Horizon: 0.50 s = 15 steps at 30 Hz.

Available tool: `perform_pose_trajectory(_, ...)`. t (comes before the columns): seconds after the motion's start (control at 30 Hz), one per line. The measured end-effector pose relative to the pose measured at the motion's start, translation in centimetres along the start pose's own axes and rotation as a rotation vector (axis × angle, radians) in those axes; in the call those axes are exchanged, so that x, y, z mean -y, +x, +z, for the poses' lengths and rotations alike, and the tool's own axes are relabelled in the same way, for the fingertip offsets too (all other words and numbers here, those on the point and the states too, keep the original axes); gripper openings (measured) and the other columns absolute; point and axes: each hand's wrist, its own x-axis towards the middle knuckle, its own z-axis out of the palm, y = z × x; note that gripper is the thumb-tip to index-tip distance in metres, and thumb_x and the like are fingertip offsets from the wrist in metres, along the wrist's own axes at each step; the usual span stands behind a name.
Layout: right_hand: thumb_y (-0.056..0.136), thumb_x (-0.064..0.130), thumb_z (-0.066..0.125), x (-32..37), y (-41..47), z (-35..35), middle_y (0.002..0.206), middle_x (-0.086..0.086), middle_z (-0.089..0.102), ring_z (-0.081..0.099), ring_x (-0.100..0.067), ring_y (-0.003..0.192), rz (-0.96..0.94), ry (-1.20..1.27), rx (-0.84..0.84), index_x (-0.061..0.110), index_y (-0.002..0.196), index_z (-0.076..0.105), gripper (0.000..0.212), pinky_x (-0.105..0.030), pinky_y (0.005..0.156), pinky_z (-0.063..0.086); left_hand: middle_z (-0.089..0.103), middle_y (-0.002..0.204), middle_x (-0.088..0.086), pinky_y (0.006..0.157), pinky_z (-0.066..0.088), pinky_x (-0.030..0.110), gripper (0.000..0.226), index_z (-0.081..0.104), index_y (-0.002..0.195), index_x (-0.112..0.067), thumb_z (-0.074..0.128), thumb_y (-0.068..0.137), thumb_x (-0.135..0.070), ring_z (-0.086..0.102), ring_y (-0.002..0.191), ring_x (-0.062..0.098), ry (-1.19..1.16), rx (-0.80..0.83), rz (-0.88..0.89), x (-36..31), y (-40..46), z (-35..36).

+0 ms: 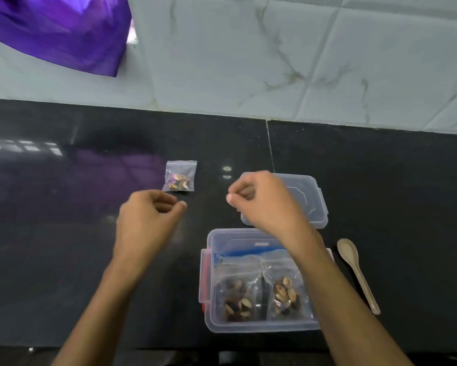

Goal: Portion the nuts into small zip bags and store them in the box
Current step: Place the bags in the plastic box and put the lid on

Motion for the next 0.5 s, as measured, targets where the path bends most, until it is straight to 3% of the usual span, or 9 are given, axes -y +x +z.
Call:
perform_pose_trajectory(0.13,0.088,0.015,0.063,1.1,7.4,3.6,0.096,-0.004,0.071,0.066,-0.020,0.086,0.002,0.052,0.087,0.020,0.084,0.067,0.007,-0.033,0.079,0.055,0.069,0.079,0.003,0.086,0.053,0.038,0.012,0.063,0.072,-0.022,0.071,0.081,-0.025,0.067,0.087,0.025,0.068,-0.021,-0.066,1.9,5.7,0.3)
perform_pose_trajectory(0.27,0.087,0.013,0.062,0.4,13.7,7.5,0.114,-0.006,0.066,0.061,-0.018,0.093,0.044,0.024,0.130,0.015,0.103,0.065,0.017,-0.025,0.074,0.044,0.057,0.072,0.005,0.072,0.046,0.034,0.032,0.048,0.061,-0.019,0.071,0.081,-0.029,0.058,0.077,0.028,0.121,0.046,-0.149,3.7,10.3,2.4)
perform_pose_trajectory(0.37,0.088,0.017,0.061,-0.3,16.8,10.0,0.111,-0.010,0.063,0.061,-0.024,0.096,0.133,-0.021,0.110,0.005,0.110,0.064,0.026,-0.026,0.074,0.043,0.057,0.067,0.007,0.056,0.038,0.030,0.036,0.055,0.065,-0.009,0.068,0.082,-0.037,0.056,0.069,0.028,0.131,0.065,-0.198,4.9,12.9,3.8)
perform_pose_trajectory(0.43,0.087,0.021,0.062,-0.8,18.0,11.4,0.109,-0.013,0.063,0.062,-0.027,0.093,0.206,-0.026,0.085,0.001,0.111,0.062,0.031,-0.027,0.069,0.042,0.063,0.074,0.011,0.059,0.040,0.030,0.036,0.062,0.070,-0.006,0.069,0.081,-0.039,0.062,0.076,0.031,0.102,0.060,-0.230,5.6,14.1,4.4)
perform_pose_trajectory(0.5,0.085,0.023,0.066,-1.2,18.6,12.6,0.109,-0.014,0.064,0.062,-0.027,0.093,0.241,-0.010,0.070,0.000,0.110,0.061,0.035,-0.027,0.068,0.042,0.062,0.069,0.009,0.056,0.039,0.028,0.034,0.064,0.068,-0.007,0.071,0.080,-0.038,0.061,0.069,0.028,0.064,0.056,-0.244,6.2,14.7,4.9)
